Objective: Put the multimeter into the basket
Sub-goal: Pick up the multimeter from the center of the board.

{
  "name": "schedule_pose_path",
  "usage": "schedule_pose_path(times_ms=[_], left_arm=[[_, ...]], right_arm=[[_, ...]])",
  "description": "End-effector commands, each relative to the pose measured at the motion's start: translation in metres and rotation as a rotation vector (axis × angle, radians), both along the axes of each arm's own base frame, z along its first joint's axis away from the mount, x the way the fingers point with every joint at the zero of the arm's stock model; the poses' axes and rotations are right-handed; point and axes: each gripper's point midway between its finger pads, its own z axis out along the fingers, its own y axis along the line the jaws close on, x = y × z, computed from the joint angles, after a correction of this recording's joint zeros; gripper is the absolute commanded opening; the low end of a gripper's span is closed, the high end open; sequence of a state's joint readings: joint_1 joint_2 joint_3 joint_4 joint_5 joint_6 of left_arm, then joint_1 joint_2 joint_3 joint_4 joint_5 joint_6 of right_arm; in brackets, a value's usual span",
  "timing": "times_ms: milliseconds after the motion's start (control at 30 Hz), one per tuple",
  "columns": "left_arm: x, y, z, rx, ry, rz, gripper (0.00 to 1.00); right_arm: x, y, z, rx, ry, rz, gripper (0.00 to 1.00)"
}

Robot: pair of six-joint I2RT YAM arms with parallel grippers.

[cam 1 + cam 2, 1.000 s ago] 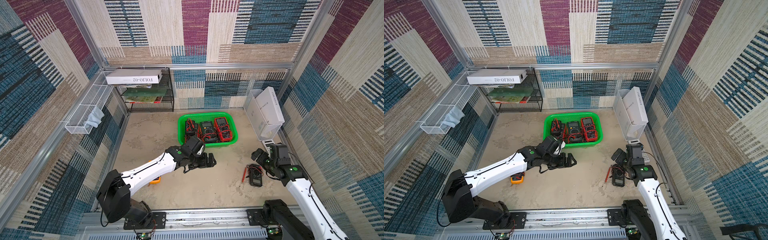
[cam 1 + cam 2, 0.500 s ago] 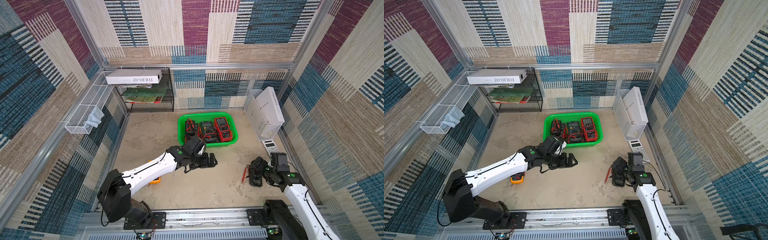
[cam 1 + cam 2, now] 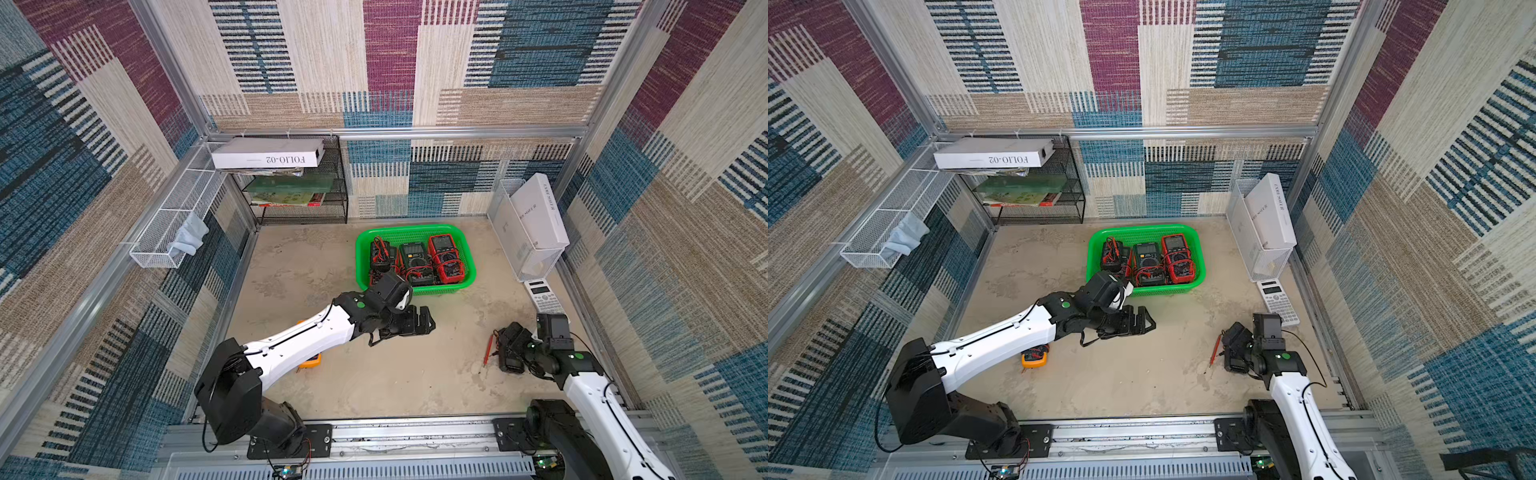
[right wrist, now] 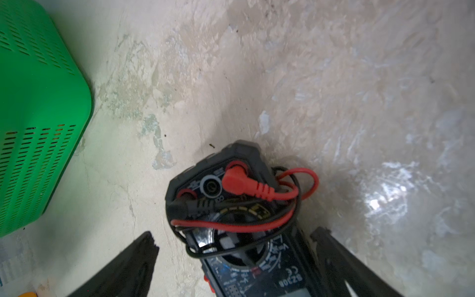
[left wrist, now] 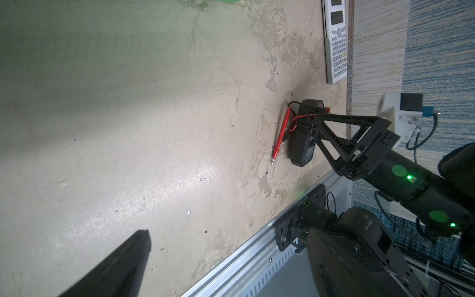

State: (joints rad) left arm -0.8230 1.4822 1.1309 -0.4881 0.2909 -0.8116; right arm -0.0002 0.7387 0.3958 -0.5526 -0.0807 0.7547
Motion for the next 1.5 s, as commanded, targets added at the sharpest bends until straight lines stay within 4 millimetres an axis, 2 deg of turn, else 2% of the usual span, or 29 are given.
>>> schedule_pose_path(times_ms=[0,167,433,900,1467], left_arm=[[0.001,-0.005,0.002,-0.022,-0.005,-0.009,1.00],[0.001,-0.006,0.001,-0.021,-0.004,-0.010,1.00],[0.001,-0.005,0.000,-0.016,-0.003,-0.006,1.00],[0.001,-0.002,-0.003,-0.002,-0.006,-0.003,1.00],[0.001,0.005,-0.004,0.027,-0.025,0.003,1.00]], right_arm=[[0.004,0.008,0.004,0.044,-0.035,0.018,0.99],[0.005,0.015,0.008,0.079,-0.065,0.027,0.99],[0.002,0.023,0.002,0.095,-0.051,0.034,1.00],[-0.011,0.020,-0.025,0.026,0.101,-0.001,0.99],[-0.007,0.019,-0.029,-0.028,0.135,0.016,0.80]])
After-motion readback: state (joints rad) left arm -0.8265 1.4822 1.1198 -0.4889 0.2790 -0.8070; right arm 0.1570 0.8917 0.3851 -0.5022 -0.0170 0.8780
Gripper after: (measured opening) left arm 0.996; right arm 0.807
